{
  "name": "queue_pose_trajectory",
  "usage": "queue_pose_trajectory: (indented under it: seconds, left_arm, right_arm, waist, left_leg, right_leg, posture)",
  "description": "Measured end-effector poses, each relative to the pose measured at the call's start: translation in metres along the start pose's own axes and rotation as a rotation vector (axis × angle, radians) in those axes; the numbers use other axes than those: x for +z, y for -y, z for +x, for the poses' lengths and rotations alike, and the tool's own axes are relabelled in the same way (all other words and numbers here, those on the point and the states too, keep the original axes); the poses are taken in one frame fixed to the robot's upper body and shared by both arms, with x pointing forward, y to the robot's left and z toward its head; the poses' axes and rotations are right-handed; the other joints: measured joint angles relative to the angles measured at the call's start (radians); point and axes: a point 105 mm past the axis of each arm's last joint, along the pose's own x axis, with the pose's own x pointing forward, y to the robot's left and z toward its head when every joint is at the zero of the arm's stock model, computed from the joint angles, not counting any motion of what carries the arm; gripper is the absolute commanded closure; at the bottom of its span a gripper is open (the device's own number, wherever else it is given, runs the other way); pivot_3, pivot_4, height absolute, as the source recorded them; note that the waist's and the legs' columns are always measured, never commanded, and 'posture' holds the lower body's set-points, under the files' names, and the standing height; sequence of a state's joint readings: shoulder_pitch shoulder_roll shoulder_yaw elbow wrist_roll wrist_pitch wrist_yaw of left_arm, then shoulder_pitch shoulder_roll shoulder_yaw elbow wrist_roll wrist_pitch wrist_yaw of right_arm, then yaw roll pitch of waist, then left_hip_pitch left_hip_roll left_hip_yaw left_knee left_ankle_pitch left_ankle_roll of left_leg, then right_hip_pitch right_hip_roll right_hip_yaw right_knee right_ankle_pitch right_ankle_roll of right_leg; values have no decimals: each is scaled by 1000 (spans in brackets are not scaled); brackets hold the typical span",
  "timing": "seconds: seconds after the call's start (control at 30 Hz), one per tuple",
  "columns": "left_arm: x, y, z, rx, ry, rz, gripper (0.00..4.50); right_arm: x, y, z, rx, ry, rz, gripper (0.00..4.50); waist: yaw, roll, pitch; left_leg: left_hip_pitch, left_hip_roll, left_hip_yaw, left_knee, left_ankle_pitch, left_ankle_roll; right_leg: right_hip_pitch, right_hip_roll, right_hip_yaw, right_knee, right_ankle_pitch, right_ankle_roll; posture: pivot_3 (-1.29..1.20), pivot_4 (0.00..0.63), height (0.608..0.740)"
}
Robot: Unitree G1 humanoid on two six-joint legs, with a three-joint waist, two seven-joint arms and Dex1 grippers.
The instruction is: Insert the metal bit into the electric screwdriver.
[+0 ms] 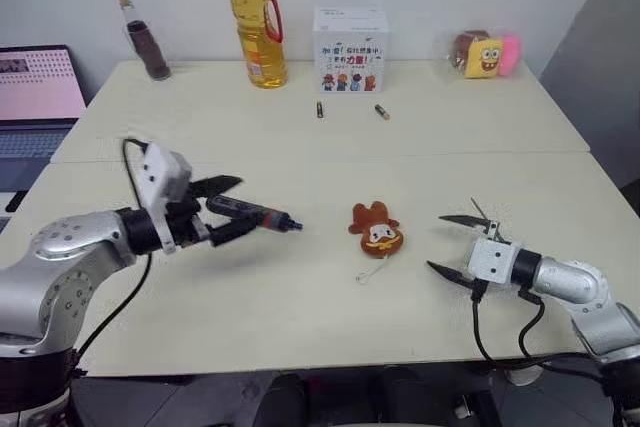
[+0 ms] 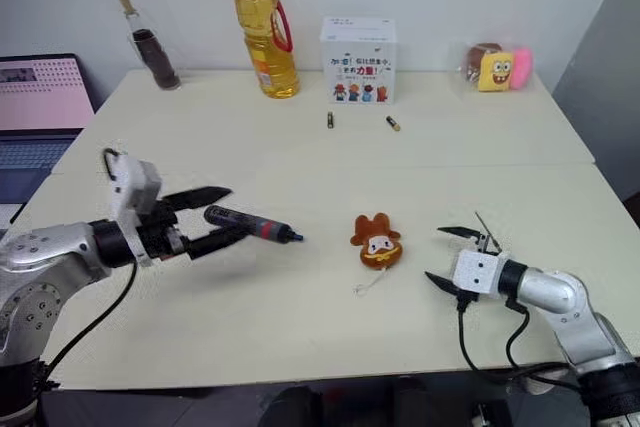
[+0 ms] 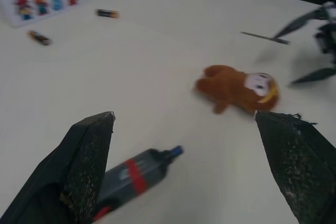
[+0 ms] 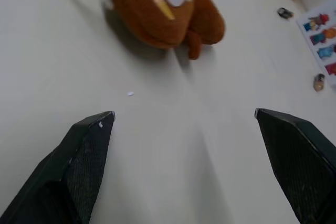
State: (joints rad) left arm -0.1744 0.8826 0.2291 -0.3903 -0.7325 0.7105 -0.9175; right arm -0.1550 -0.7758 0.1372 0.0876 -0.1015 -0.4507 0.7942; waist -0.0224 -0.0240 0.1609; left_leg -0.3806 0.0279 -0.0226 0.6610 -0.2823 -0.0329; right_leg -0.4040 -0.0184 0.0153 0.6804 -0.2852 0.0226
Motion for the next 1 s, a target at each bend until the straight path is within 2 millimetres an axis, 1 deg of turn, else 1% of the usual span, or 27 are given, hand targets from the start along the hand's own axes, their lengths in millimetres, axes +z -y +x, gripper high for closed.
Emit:
queue_pose_trajectory:
  seconds: [0.13, 0.2, 0.27, 0.33, 0.47, 0.53, 0.8, 0.83, 0.87, 1.0]
  left_arm:
    - [-3, 15, 6, -96, -33, 11, 35]
    - [-4, 20, 9, -129, -39, 12, 35]
    - [-6, 21, 10, -138, -44, 18, 35]
    - [-5, 16, 10, -114, -40, 31, 35]
    - [-7, 11, 10, -89, -34, 16, 35]
    - [-7, 11, 10, -89, -31, 18, 35]
    - [-7, 11, 10, -80, -27, 18, 35]
    - [-7, 10, 11, -79, -25, 19, 0]
    - [-6, 10, 11, -77, -22, 19, 0]
    - [-4, 7, 11, -65, -12, 32, 0]
  right_arm:
    - [9, 4, 15, 40, 64, -105, 0]
    - [21, 6, 31, 53, 125, -160, 0]
    - [32, 7, 42, 55, 173, -203, 0]
    - [36, 11, 49, 46, 193, -244, 0]
    - [40, 16, 60, 39, 211, -327, 0]
    - [37, 14, 66, 52, 201, -355, 0]
    - [36, 20, 73, 44, 209, -422, 0]
    - [36, 20, 73, 46, 211, -427, 364]
    - [35, 20, 74, 50, 212, -434, 489]
    - [32, 19, 75, 44, 205, -427, 1507]
  waist:
    - [-8, 1, 1]
    - [-11, 1, 1]
    - [-8, 2, 2]
    - [-6, 2, 2]
    - [-3, 2, 2]
    - [-4, 2, 2]
    - [-6, 2, 2]
    - [-7, 2, 2]
    - [-7, 2, 2]
    - [-6, 2, 2]
  left_leg:
    - [1, 1, 0, 0, 0, 0]
    - [0, 1, 0, 0, 0, 0]
    - [0, 1, -1, 0, 0, 0]
    - [0, 1, -1, 1, 0, 0]
    - [-1, 1, 0, 2, 0, 0]
    - [-1, 1, 0, 2, 0, 0]
    - [0, 1, 0, 2, 0, 0]
    - [0, 1, 0, 2, 0, 0]
    - [0, 1, 0, 2, 0, 0]
    - [-1, 1, 0, 2, 0, 0]
  right_leg:
    - [0, 1, 0, 1, 0, -1]
    - [0, 1, 0, 1, 0, -1]
    - [0, 1, 0, 1, 0, -1]
    - [-1, 0, 0, 1, 0, -1]
    - [0, -2, 0, 1, 0, -1]
    - [0, -2, 0, 1, 0, -1]
    - [0, -2, 0, 1, 1, -1]
    - [0, -2, 0, 1, 1, -1]
    - [0, -2, 0, 1, 1, -1]
    - [0, -2, 0, 1, 1, -1]
  posture:
    - [0, 150, 740]
    - [0, 150, 740]
    - [0, 150, 740]
    - [0, 150, 740]
    - [0, 150, 740]
    - [0, 150, 740]
    - [0, 150, 740]
    - [0, 150, 740]
    - [0, 150, 740]
    - [0, 150, 740]
